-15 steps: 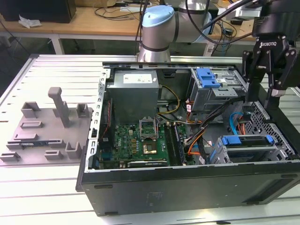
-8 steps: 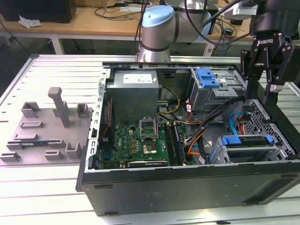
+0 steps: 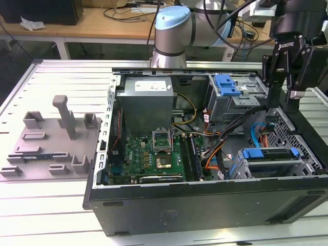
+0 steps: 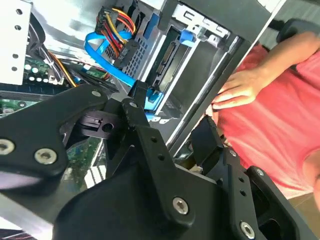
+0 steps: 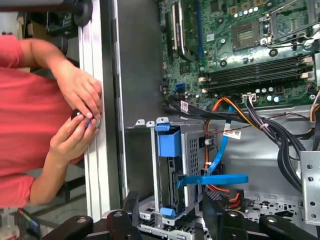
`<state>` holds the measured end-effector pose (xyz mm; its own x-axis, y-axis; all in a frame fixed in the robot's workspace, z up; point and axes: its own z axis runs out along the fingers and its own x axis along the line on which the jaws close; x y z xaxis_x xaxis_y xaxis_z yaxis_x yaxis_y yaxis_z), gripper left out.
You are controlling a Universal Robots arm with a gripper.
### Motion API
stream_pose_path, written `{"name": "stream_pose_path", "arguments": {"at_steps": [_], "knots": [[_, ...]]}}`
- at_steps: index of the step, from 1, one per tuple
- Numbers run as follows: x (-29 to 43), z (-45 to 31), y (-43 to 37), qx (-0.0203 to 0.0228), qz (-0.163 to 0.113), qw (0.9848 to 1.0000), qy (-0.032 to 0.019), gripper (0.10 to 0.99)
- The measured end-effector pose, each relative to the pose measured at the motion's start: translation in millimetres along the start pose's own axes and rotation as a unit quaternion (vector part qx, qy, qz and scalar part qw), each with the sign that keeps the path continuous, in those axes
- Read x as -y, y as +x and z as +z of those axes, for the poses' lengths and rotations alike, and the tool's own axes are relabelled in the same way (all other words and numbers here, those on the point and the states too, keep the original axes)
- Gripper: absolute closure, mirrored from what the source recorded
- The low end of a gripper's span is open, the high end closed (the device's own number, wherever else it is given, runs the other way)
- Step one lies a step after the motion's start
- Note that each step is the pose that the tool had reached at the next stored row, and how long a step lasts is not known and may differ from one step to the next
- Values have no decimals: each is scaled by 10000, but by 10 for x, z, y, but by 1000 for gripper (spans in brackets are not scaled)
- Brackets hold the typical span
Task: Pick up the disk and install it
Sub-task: 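Insert the first disk wire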
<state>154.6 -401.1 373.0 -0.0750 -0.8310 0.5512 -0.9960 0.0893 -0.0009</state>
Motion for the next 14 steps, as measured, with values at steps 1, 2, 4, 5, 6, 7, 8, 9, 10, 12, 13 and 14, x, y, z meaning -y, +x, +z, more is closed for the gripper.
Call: {"name": "stream_pose_path", "arguments": {"at_steps": [1,2,4,5,6,7,8,9,10,12,13,14], "knots": [[0,3,-3,0,57,10000,-37,463],[0,6,-5,1,106,9999,-67,463],[-1,3,-11,15,229,9997,13,463],[-1,1,-13,30,309,9994,118,463],[-1,1,-14,39,354,9992,177,463],[-1,0,-15,48,394,9989,230,463],[-1,-1,-17,61,450,9985,303,463],[-1,-2,-18,72,494,9981,357,463],[-2,-3,-19,83,549,9976,403,463],[-2,-1,-21,79,659,9972,354,463],[-4,2,-28,75,716,9969,323,463],[-16,1,-40,74,726,9968,320,463]]}}
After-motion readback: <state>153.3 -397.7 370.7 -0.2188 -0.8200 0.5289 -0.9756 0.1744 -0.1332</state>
